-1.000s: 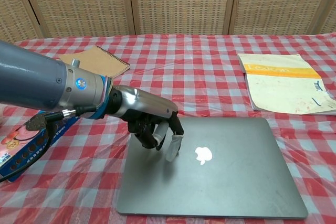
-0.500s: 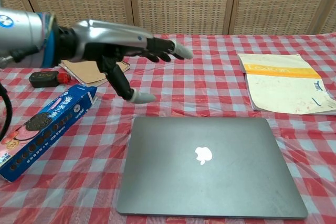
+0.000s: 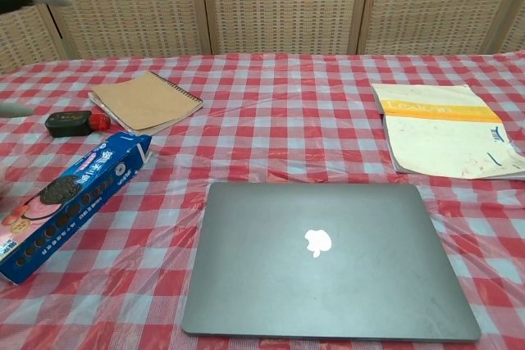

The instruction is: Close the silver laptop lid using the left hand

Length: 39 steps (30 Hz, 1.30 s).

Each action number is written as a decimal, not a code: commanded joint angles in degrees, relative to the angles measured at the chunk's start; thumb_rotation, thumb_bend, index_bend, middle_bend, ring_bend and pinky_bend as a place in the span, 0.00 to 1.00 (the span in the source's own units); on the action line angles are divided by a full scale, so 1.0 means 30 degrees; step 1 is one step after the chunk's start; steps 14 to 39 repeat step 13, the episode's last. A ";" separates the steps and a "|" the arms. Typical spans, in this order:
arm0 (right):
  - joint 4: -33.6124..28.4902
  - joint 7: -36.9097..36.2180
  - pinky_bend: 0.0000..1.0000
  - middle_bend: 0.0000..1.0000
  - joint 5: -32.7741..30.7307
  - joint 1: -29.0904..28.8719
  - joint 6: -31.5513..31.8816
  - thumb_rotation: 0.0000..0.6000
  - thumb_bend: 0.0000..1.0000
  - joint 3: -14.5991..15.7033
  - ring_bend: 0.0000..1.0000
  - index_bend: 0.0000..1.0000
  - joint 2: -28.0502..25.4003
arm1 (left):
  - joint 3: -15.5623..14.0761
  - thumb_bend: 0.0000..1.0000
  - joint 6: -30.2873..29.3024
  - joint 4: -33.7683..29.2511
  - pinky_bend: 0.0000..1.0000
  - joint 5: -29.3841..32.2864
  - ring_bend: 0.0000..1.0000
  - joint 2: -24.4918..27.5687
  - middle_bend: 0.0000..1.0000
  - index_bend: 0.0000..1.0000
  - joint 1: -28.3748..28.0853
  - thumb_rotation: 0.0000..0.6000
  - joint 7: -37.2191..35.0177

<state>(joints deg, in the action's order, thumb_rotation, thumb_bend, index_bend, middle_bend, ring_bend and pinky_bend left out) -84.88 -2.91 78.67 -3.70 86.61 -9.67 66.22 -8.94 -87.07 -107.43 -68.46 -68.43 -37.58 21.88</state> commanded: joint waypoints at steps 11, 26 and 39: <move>-0.0608 0.0970 0.00 0.00 0.1520 0.0071 0.0784 1.00 0.61 0.0611 0.00 0.00 0.0043 | -0.1702 0.11 -0.3334 0.3022 0.00 -0.1724 0.00 0.0222 0.00 0.00 0.5766 1.00 -0.2173; -0.0830 0.1074 0.00 0.00 0.1763 0.0125 0.0900 1.00 0.61 0.0743 0.00 0.00 -0.0015 | -0.1674 0.11 -0.3657 0.3192 0.00 -0.2148 0.00 0.0426 0.00 0.00 0.6186 1.00 -0.2417; -0.0830 0.1074 0.00 0.00 0.1763 0.0125 0.0900 1.00 0.61 0.0743 0.00 0.00 -0.0015 | -0.1674 0.11 -0.3657 0.3192 0.00 -0.2148 0.00 0.0426 0.00 0.00 0.6186 1.00 -0.2417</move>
